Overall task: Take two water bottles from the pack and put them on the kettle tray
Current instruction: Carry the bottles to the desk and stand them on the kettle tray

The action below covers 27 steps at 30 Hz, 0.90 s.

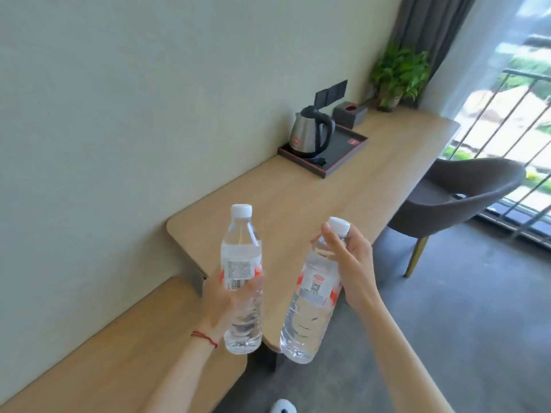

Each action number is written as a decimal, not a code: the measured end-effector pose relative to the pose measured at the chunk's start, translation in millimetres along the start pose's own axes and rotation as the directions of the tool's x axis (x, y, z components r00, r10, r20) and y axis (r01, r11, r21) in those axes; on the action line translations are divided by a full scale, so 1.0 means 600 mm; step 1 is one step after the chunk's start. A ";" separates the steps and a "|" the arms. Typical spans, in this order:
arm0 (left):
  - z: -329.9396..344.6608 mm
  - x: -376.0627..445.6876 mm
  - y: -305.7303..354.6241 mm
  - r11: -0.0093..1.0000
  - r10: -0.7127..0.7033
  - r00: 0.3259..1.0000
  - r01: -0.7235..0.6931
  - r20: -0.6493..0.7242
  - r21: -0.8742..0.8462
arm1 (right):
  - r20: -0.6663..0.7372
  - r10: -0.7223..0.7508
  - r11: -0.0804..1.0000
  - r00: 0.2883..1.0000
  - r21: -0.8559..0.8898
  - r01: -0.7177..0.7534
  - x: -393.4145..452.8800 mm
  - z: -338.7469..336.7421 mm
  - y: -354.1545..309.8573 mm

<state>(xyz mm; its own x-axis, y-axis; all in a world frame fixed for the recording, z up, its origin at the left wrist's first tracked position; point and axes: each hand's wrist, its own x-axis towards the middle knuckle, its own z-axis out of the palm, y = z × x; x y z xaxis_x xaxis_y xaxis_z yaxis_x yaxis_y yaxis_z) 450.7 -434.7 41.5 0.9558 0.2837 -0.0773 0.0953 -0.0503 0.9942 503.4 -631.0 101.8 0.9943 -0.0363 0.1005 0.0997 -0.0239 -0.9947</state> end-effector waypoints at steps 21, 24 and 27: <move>0.584 0.316 0.070 0.995 -0.043 0.991 0.032 -0.124 -0.091 | 0.071 -0.078 0.997 0.994 -0.023 0.080 0.508 -0.421 0.065; 0.652 0.349 0.080 0.993 -0.057 0.981 0.037 -0.183 -0.109 | 0.130 -0.076 0.997 0.989 -0.012 0.079 0.581 -0.468 0.065; 0.706 0.392 0.084 0.992 -0.073 0.972 0.048 -0.225 -0.114 | 0.164 -0.079 0.997 0.983 -0.005 0.081 0.654 -0.500 0.075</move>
<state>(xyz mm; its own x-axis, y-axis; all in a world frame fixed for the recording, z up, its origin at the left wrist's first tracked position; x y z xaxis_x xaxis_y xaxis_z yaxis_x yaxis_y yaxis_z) 798.0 -776.1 41.3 0.8593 0.4945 -0.1306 0.1086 0.0730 0.9914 886.3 -946.2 102.6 0.9761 0.1304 0.1739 0.1795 -0.0321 -0.9832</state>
